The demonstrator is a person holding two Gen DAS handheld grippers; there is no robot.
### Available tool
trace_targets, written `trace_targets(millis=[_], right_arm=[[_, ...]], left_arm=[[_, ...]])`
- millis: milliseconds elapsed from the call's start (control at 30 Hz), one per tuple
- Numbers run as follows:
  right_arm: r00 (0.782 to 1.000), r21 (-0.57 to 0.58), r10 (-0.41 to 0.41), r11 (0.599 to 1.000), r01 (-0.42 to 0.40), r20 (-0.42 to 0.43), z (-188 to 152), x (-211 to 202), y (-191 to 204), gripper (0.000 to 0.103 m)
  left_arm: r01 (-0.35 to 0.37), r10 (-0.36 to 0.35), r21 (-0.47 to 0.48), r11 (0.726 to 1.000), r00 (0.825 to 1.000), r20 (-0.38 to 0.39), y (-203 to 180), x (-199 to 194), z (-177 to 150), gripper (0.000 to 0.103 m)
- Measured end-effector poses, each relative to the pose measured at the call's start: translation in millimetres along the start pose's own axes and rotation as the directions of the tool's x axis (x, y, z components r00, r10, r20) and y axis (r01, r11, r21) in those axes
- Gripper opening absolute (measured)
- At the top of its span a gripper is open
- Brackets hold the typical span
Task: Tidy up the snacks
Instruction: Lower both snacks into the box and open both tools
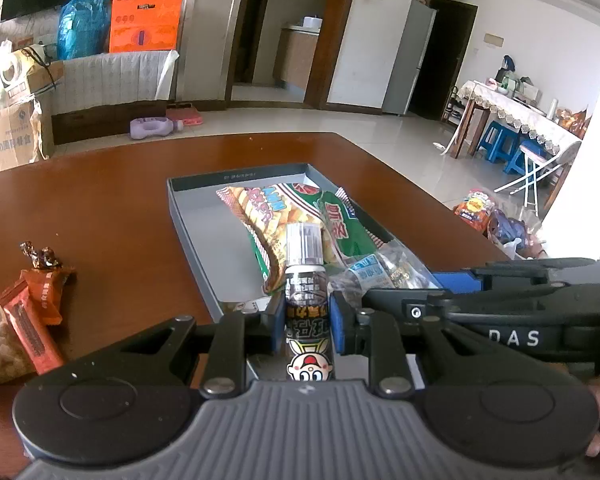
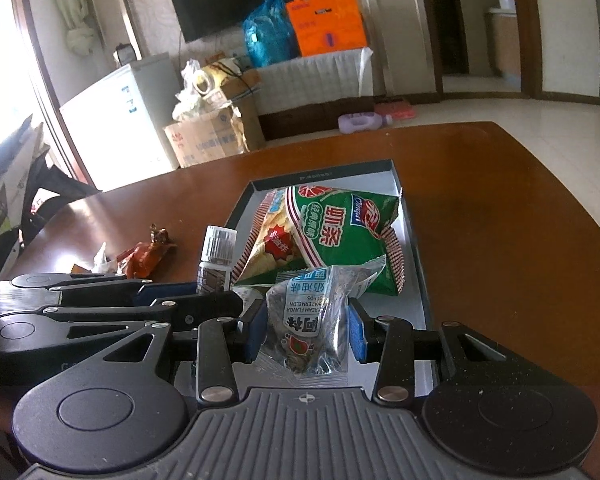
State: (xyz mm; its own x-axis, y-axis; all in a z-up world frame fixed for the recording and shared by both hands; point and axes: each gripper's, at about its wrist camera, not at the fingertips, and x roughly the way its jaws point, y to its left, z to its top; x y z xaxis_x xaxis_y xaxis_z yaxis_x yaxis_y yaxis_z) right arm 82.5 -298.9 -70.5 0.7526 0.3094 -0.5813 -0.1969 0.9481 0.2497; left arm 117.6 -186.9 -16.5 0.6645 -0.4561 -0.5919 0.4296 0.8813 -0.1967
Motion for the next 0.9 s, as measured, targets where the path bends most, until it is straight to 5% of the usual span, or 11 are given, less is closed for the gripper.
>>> trace_targets(millis=[900], right_arm=[[0.998,-0.042,-0.055,0.998,0.055,-0.013,0.5,10.2,6.9,0.047]], left_arm=[[-0.04,0.04,0.022,0.999,0.998,-0.039,-7.6,12.3,-4.8,0.021]])
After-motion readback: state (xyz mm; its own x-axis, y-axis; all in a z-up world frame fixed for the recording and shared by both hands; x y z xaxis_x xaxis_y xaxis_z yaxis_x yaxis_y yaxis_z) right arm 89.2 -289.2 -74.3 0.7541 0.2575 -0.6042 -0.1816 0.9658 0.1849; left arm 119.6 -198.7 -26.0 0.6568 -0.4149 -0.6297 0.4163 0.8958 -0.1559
